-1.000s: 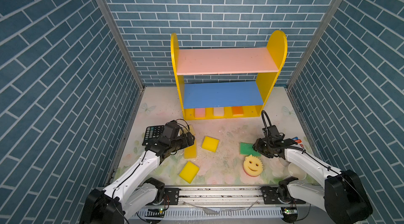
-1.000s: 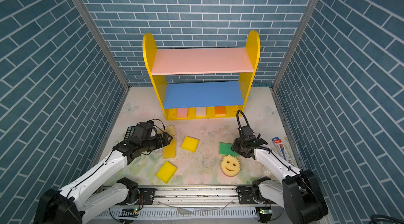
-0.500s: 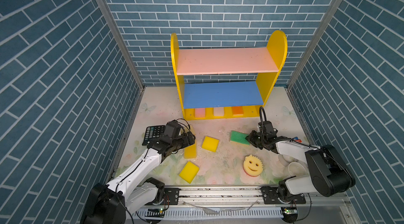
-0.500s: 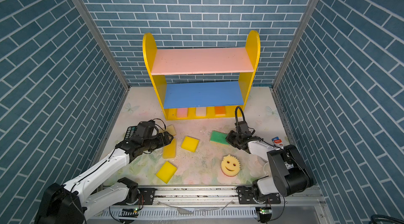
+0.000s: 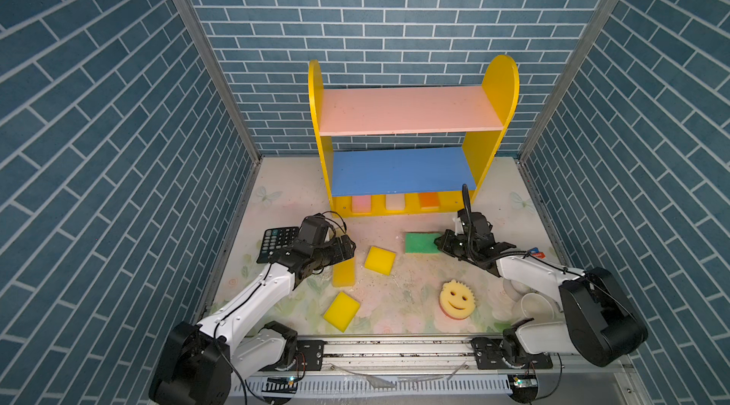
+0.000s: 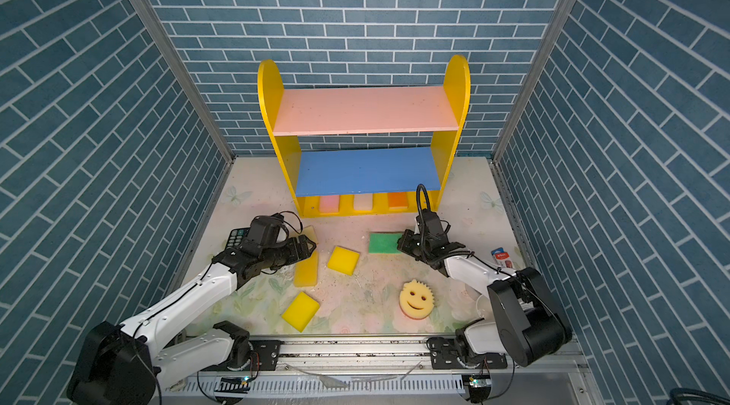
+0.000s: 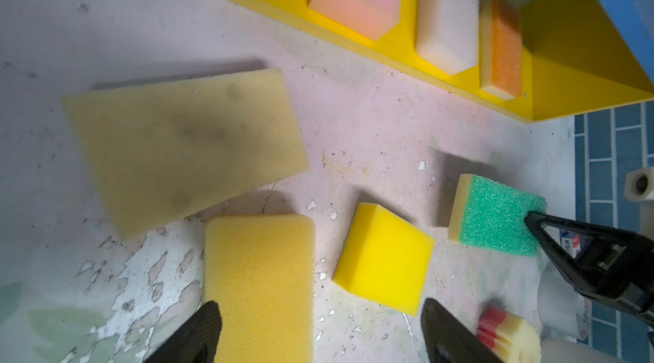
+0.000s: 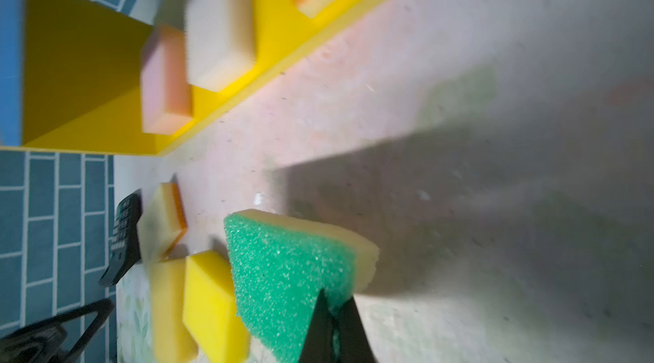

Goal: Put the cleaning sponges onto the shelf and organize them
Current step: 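Lift the green sponge with the right gripper while the left gripper rises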

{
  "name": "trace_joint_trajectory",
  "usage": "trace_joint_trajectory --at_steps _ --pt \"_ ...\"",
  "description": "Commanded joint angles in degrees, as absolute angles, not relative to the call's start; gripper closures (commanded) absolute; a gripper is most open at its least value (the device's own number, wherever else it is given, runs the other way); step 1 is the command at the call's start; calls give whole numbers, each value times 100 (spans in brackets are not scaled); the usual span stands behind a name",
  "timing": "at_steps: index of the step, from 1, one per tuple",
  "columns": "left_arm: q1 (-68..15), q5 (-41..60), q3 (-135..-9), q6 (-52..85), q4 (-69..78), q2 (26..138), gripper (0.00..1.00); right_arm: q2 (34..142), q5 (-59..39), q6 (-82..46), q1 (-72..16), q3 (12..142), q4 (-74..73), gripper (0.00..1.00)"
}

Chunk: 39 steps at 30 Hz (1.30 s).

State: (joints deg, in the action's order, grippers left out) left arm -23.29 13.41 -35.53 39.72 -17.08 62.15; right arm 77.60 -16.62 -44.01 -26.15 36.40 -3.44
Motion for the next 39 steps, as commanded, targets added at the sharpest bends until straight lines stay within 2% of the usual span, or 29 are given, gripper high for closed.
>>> trace_joint_trajectory --at_steps 1,6,12,18,24,29,31,33,39 --pt "-2338 1579 -3870 3691 -1733 5991 10 7480 -2477 -3238 -2628 4642 439 100" --pt "-2344 1925 -3912 3593 -1723 5524 2 7709 -3736 -2726 -2706 5759 1231 100" --pt "-2338 2225 -3937 3613 -1704 4802 0 8368 -4290 -1933 -3282 6981 2281 100" --pt "-2330 1769 -3973 3512 -2272 4137 0 9018 -4784 -1729 -3647 7753 2329 100" --pt "-2317 2102 -3974 3524 -2294 4049 0 9578 -4514 -1301 -4134 8524 2952 100" --pt "-2313 2562 -3921 3734 -1858 4228 2 9783 -4466 -1268 -4309 8779 2884 100" --pt "-2318 2654 -3831 3857 -1649 4283 6 9868 -4551 -1296 -4377 8875 2750 100" --pt "-2315 2790 -3733 4019 -1357 4343 16 9999 -4627 -1396 -4451 8991 2588 100" --pt "-2318 2763 -3822 4119 -1346 4500 68 10367 -4477 -1478 -4680 9302 2377 100"
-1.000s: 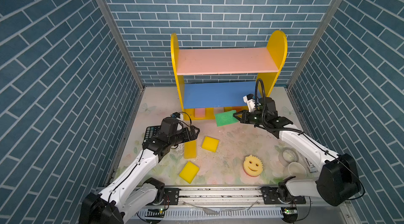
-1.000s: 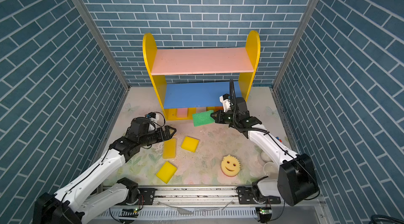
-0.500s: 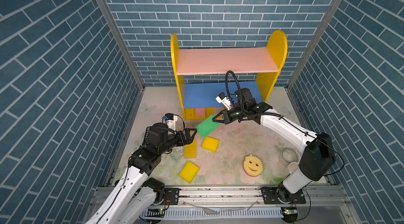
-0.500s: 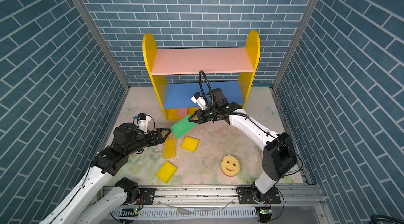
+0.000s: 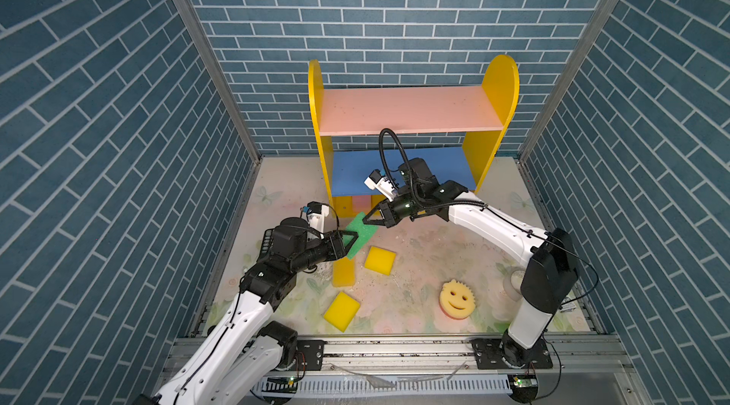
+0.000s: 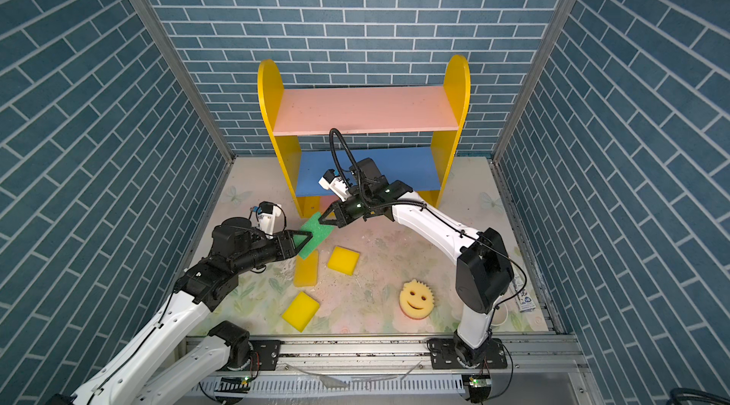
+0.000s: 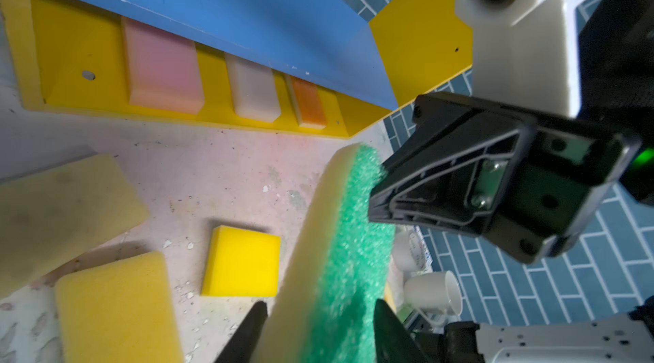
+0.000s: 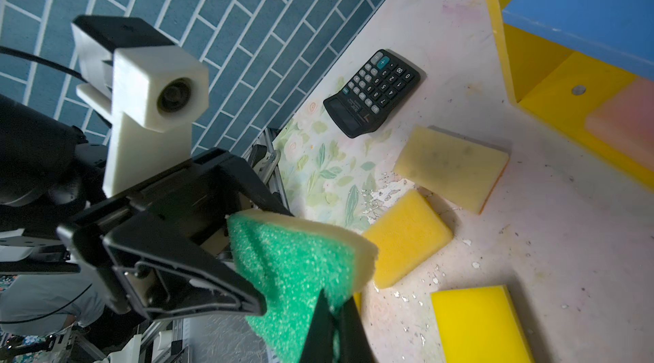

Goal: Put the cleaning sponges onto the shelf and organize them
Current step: 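Lift the green sponge with the right gripper while the left gripper rises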

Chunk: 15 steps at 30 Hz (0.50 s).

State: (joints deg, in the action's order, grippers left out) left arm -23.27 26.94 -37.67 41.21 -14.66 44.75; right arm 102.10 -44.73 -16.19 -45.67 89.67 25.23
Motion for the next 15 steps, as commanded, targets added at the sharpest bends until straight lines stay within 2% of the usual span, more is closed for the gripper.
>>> trace_joint_trajectory --at_steps 1,5,6,8,11,12,15 --pt "-2314 2745 -3863 4090 -1400 4516 75 10384 -4413 -1521 -4684 9305 2311 100" --pt "-2314 2578 -3973 3916 -1652 4569 97 10196 -3776 -1839 -4681 8918 1668 100" --pt "-2311 2495 -4116 3932 -1722 4570 100 10104 -3550 -1969 -4670 8751 1481 100" --pt "-2308 2242 -4157 4039 -1793 4507 100 9816 -3154 -2411 -4616 8228 773 97" --pt "-2308 1806 -4141 4168 -1701 4324 100 9307 -2654 -3257 -4519 7099 -776 58" --pt "-2299 1649 -4140 4204 -1651 4256 100 9170 -2460 -3529 -4501 6751 -1247 50" --pt "-2294 1205 -4060 4359 -1425 4072 100 9052 -2182 -4192 -4515 6179 -2104 43"
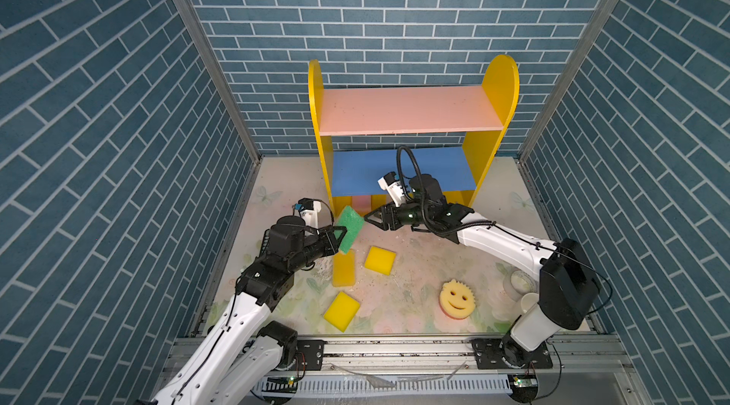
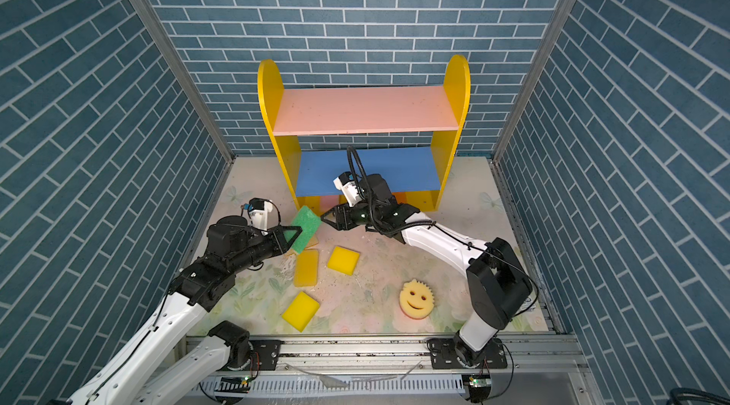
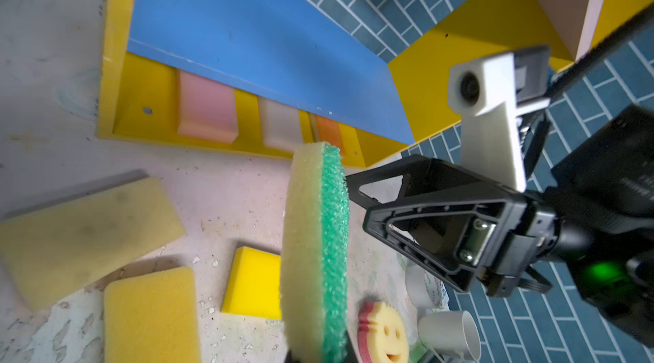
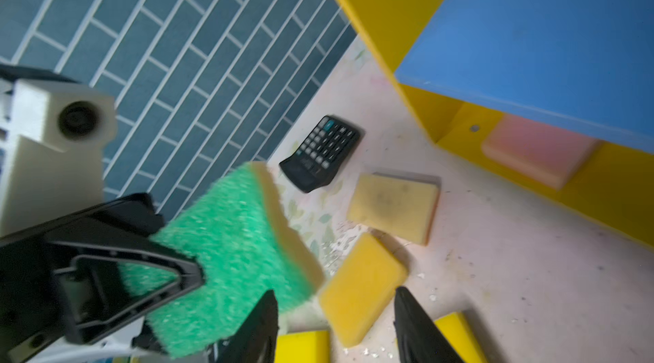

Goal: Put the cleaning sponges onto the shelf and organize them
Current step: 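Lift the green sponge with the right gripper while the left gripper rises, then carry the green-and-yellow sponge with the right gripper onto the blue shelf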

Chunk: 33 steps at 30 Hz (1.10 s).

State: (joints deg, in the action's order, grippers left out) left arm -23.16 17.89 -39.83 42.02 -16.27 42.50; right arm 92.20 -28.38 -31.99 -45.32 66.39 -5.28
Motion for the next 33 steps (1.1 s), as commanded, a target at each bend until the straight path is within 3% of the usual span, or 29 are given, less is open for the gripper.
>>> trace_joint_trajectory --at_steps 1,7,12,21,33 --pt "-2299 1089 -4019 4392 -1276 3996 100 9062 -2171 -4404 -4526 6058 -2340 43" --pt "-2295 548 -3465 4466 -263 3402 100 9475 -2658 -5396 -4827 5861 -4137 42" --pt "-2302 364 -3412 4326 -193 3248 100 9706 -2793 -4930 -5190 6323 -3657 40" --pt "-2298 257 -3303 4332 79 3312 99 10450 -3510 -5183 -5640 7065 -4158 39" --pt "-2299 99 -3397 4331 0 3288 98 10087 -3174 -4938 -5670 6390 -4386 47"
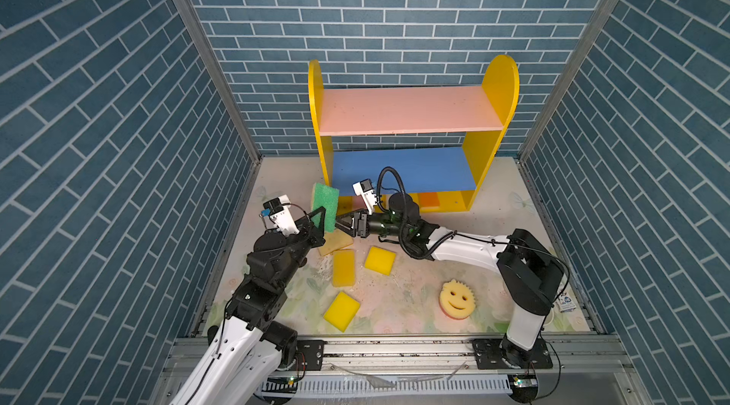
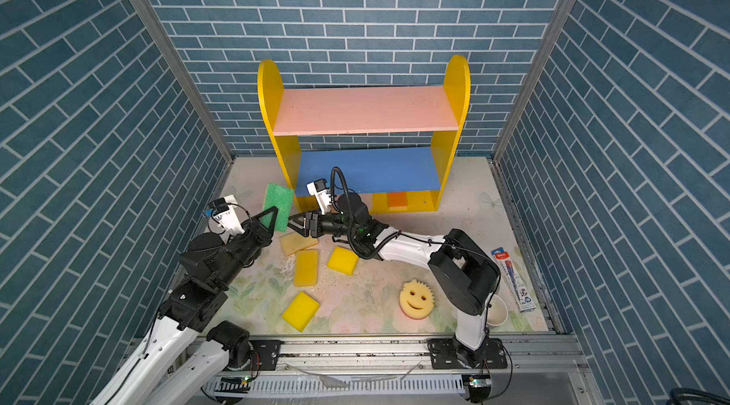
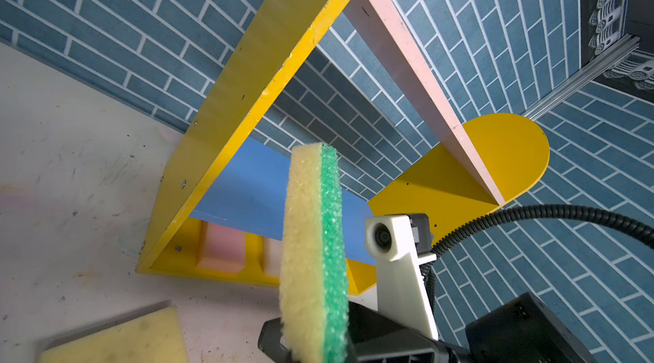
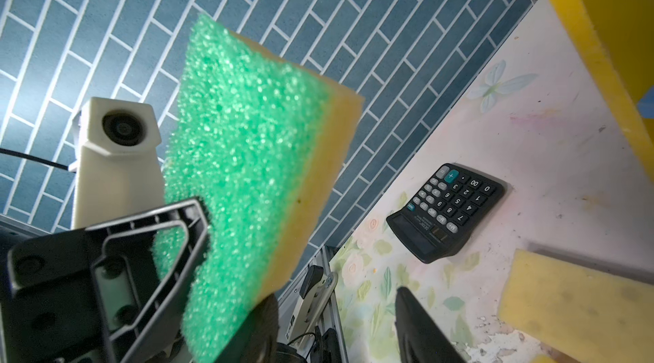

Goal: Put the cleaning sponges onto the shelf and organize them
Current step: 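Carry the green-and-yellow sponge with the right gripper onto the blue shelf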

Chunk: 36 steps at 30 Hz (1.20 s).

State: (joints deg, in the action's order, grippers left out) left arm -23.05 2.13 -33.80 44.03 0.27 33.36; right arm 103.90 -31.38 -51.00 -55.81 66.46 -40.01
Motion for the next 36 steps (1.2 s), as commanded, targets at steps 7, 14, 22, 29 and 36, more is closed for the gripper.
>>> trace_joint_trajectory --at_steps 7,14,22,29,36 --pt "-2296 3 -3513 4258 -212 3167 98 9730 -3026 -4805 -5587 6024 -4315 48" --pt "-2296 -80 -3423 4415 -187 3127 96 9798 -3466 -4938 -5620 6395 -4233 47" --pt "-2296 127 -3411 4530 19 3356 96 10647 -4099 -5633 -5754 7110 -4893 47" --pt "-2290 151 -3404 4480 4 3369 96 10737 -4082 -5729 -5778 7140 -5117 72" --pt "-2295 99 -3434 4226 -310 3214 53 10554 -3886 -5791 -5568 7002 -4829 100"
